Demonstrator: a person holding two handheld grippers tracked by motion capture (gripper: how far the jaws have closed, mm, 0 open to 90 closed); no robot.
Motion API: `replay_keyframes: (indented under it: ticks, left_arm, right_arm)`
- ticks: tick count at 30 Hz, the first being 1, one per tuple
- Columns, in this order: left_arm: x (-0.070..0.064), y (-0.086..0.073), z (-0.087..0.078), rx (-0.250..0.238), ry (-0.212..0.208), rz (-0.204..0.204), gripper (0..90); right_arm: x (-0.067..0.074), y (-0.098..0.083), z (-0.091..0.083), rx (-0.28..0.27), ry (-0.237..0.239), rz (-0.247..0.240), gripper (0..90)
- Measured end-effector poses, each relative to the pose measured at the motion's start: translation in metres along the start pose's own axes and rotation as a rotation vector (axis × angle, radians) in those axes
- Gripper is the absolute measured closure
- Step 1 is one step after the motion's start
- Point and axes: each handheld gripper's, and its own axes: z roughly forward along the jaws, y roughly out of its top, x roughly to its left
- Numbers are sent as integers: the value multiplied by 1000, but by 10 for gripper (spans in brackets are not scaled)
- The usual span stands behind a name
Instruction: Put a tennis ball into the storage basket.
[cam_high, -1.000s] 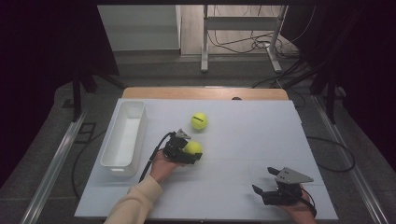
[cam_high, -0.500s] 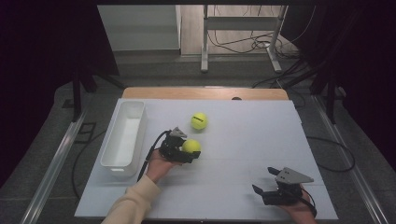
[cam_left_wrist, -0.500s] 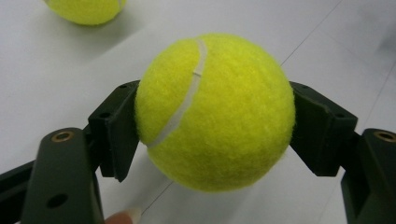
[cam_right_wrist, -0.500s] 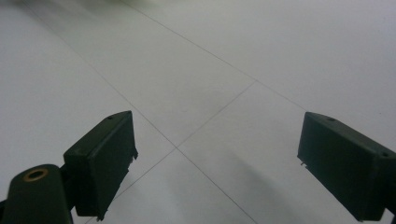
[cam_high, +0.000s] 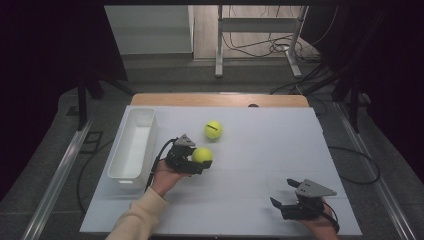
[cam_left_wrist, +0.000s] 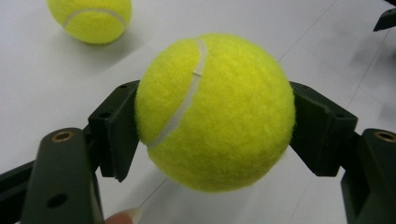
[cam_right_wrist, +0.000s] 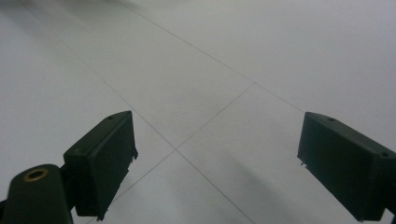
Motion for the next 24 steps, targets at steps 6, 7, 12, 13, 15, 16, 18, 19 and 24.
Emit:
replay_keyframes:
  ticks: [6,7,12,13,15,16,18,19,24]
  left_arm:
    - [0,2,-11,-28,-4,-1,258]
    - [0,2,-11,-28,-4,-1,258]
    - [0,5,-21,-56,-7,3,257]
    - [-1,6,-23,-61,-6,4,257]
    - [0,7,-26,-69,-6,5,257]
    - [0,7,-28,-75,-7,3,258]
    - [0,7,-30,-79,-5,2,258]
    - [0,8,-31,-83,-4,2,258]
    - [1,8,-34,-92,-2,-1,258]
  right_arm:
    - [0,0,0,-1,0,-1,119]
    - [0,0,0,-1,0,-1,120]
    - [0,0,0,-2,0,-1,119]
    - [0,0,0,-2,0,-1,119]
    - [0,0,0,-1,-1,0,119]
    - [0,0,0,0,0,0,120]
    - [0,0,0,-2,0,-1,119]
    - [0,0,0,-2,-1,-1,120]
    - [0,0,0,1,-2,-1,119]
